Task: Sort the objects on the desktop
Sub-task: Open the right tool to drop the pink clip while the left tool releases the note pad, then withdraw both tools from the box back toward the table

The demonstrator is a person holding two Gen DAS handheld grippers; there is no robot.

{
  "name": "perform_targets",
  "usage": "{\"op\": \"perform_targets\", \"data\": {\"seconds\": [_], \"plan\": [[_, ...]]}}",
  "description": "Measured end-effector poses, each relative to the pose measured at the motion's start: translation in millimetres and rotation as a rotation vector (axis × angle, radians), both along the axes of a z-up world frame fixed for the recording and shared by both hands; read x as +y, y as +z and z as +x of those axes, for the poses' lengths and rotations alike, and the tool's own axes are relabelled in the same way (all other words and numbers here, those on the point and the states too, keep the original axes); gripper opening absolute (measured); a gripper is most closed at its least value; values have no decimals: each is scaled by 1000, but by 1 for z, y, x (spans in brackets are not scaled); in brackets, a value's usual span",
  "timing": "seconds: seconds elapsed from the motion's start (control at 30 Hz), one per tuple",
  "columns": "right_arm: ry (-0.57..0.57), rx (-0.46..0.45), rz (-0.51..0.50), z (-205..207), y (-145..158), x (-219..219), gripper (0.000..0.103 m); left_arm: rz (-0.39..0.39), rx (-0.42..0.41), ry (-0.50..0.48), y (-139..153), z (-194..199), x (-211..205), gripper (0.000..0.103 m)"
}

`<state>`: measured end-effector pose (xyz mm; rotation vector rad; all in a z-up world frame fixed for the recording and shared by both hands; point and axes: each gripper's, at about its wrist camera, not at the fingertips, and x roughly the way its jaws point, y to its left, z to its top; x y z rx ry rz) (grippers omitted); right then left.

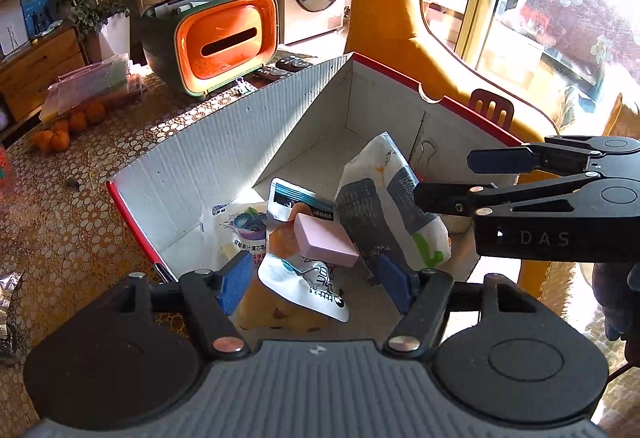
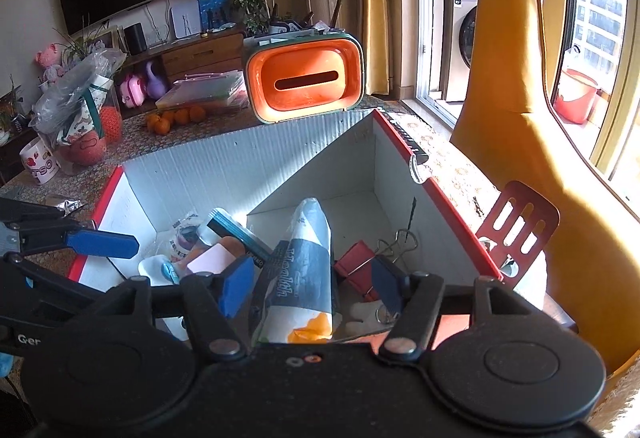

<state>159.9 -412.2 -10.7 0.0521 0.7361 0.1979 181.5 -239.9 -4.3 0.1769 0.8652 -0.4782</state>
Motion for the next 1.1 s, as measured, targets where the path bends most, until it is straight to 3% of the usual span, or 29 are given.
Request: {"op": "perform_targets", "data": {"seconds": [0.53,0.63,1.1], "plan": [[36,-79,54,-34,33,19,86,-85,-63,35,31,-43,39,69],[32,-83,70,-40,37,22,88,-101,-72,42,36,-50,47,75],[31,-95,88,-63,44,49,96,-143,-114,102,45,-74,94,84]]}}
